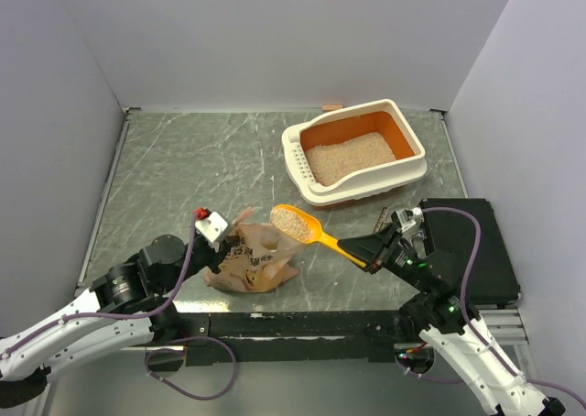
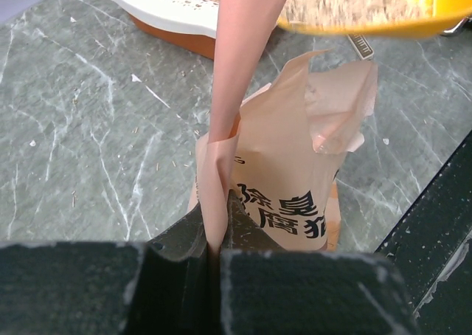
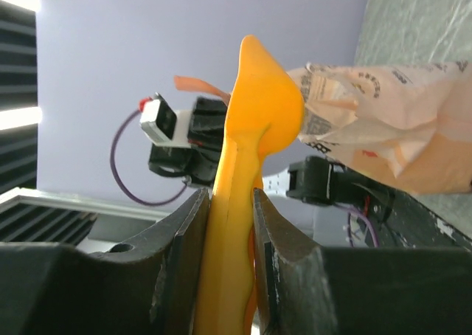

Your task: Fill the litter box with clean litter

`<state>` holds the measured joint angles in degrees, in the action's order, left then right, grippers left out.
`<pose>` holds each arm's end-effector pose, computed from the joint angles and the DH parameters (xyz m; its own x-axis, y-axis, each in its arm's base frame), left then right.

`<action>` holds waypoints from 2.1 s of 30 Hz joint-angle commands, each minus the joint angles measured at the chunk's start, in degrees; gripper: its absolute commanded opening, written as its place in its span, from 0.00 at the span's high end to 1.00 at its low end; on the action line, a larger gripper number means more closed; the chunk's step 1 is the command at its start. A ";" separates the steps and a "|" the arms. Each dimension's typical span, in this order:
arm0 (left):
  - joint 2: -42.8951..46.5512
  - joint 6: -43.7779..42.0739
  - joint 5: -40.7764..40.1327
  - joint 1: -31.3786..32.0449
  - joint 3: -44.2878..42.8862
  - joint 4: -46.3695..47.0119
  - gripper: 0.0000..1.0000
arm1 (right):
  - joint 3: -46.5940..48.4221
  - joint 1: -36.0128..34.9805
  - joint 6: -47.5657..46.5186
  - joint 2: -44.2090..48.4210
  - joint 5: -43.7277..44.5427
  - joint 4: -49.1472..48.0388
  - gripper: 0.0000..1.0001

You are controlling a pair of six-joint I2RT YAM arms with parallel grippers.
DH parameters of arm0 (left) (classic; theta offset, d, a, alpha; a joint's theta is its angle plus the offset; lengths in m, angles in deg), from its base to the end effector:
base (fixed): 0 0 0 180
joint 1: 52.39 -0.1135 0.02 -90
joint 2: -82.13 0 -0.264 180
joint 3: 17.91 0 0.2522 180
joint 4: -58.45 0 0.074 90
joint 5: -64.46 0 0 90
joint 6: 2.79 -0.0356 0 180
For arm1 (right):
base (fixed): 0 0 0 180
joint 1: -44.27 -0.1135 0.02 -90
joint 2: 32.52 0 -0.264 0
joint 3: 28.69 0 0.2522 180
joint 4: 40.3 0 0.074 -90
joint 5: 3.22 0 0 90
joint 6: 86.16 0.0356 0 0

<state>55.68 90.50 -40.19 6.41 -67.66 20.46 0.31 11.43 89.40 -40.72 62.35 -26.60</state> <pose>0.0699 -0.0981 0.3033 -0.1714 0.1758 -0.9694 0.6921 0.7217 0.0085 0.0761 0.0666 0.2539 -0.8280 0.5460 -0.1278 -0.1685 -0.0248 0.9854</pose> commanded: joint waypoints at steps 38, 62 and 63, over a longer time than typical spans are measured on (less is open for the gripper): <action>1.67 1.37 -6.35 0.08 -3.30 5.07 0.99 | 36.32 14.02 -31.30 -50.40 33.57 6.06 1.00; 0.62 1.90 -6.44 0.08 -4.00 3.84 0.99 | 74.39 15.70 -76.77 -73.35 36.46 44.25 1.00; 0.44 2.07 -6.44 0.08 -4.18 3.75 0.99 | 74.75 14.40 -77.03 -73.70 39.16 44.79 1.00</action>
<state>56.13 91.55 -43.93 6.46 -67.95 19.68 70.71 28.32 20.31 -110.95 94.15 10.80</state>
